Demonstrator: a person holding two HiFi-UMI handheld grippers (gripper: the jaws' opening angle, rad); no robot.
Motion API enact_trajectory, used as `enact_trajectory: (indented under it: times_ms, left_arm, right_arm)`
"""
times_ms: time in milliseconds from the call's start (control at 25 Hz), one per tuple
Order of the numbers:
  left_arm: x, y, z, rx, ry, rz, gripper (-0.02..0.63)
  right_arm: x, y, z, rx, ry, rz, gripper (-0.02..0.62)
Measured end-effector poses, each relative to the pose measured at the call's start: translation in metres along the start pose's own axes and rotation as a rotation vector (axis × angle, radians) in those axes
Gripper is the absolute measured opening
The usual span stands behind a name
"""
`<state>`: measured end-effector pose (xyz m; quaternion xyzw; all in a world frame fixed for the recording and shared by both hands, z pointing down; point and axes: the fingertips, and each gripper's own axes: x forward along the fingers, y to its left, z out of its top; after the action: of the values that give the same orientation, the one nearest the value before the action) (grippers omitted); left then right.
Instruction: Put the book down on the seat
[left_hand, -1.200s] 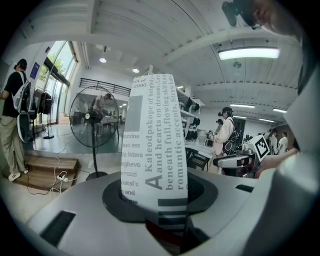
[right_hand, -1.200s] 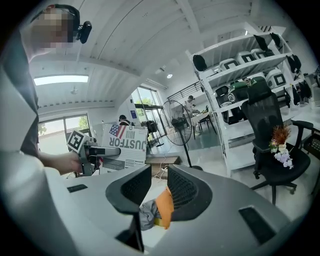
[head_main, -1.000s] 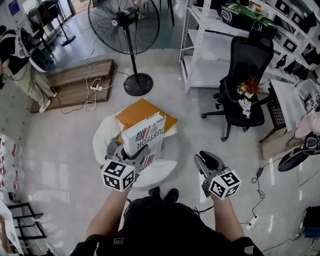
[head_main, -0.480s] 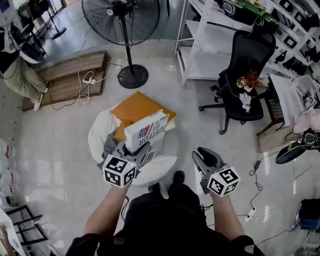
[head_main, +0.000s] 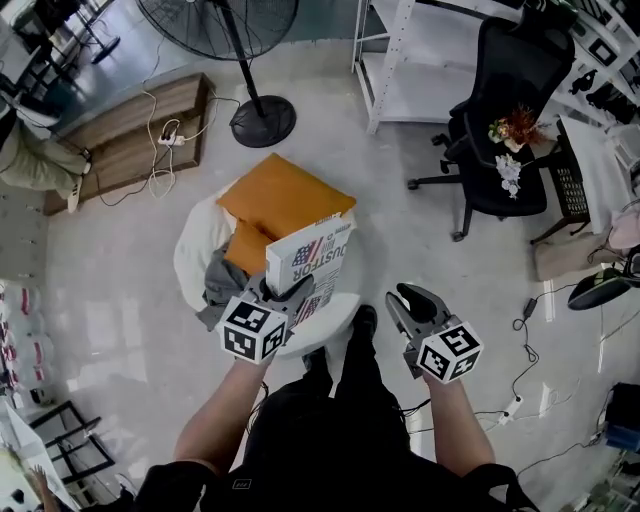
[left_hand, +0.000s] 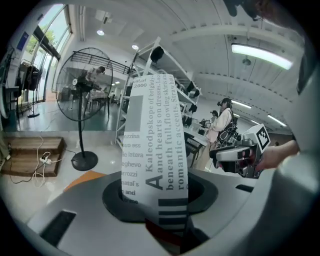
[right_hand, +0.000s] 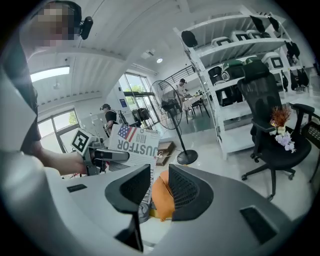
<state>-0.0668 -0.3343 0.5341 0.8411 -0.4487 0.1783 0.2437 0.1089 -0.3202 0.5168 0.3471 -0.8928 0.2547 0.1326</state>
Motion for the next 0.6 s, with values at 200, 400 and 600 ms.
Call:
enact_trajectory:
  times_ms: [200,400,600]
  left_arm:
    - [0.048,0.001,-0.025,-0.009,0.064,-0.017,0.158]
    - [0.098,0.005,-0.056,-0.026,0.118,-0.030,0.158]
    - [0.142,0.006,-0.093,-0.048,0.168,-0.046,0.158]
  right_arm:
    - [0.021,-0.036,-0.019,0.020,0.025,-0.007,0.128]
    - [0.045,-0.069,-0.049,0.038,0.061,-0.011,0.123]
    - [0.066,-0.098,-0.080,0.056,0.088,-0.014,0.117]
